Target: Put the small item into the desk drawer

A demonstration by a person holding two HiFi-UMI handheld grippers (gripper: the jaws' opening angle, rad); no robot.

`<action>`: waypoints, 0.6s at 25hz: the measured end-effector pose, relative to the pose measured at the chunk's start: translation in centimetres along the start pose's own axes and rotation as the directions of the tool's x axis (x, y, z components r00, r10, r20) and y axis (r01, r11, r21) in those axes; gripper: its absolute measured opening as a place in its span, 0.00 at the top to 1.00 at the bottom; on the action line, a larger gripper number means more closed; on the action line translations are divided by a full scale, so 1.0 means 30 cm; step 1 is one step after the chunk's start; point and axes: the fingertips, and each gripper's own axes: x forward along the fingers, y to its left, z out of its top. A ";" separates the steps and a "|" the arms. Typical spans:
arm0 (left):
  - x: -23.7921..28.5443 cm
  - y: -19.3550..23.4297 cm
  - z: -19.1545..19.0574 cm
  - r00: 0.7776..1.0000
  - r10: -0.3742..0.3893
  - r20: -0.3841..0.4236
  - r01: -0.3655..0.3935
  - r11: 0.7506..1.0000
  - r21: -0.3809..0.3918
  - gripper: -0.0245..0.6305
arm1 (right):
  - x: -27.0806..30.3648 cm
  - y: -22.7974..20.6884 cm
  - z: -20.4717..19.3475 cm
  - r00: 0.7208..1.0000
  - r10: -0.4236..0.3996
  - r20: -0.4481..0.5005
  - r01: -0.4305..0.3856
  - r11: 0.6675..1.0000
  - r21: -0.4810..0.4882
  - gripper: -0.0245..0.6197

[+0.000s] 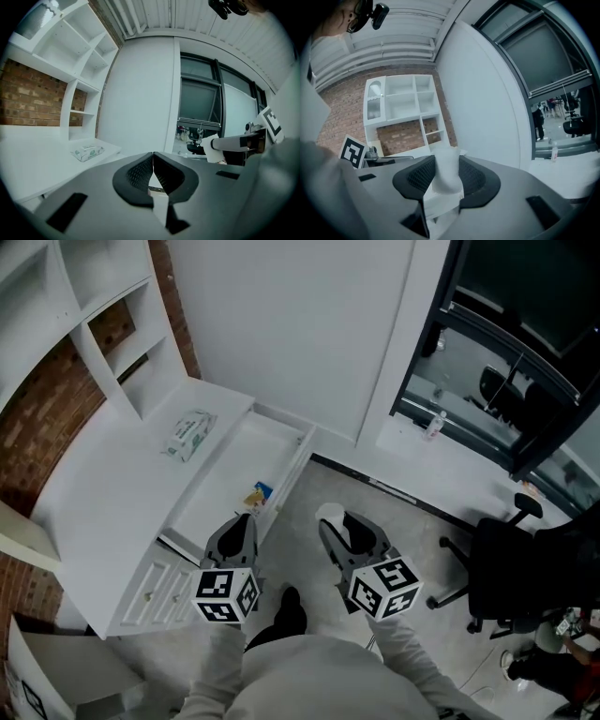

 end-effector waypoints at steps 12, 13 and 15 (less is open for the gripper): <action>0.199 0.215 0.055 1.000 -0.010 0.000 0.010 1.000 -0.017 0.93 | 0.287 -0.026 0.074 1.000 -0.009 -0.006 0.009 1.000 -0.011 0.68; 0.208 0.228 0.055 1.000 -0.010 -0.002 0.010 1.000 -0.020 0.93 | 0.302 -0.025 0.079 1.000 -0.009 -0.007 0.009 1.000 -0.013 0.68; 0.223 0.250 0.056 1.000 -0.010 -0.003 0.010 1.000 -0.024 0.93 | 0.330 -0.026 0.086 1.000 -0.007 -0.009 0.007 1.000 -0.020 0.68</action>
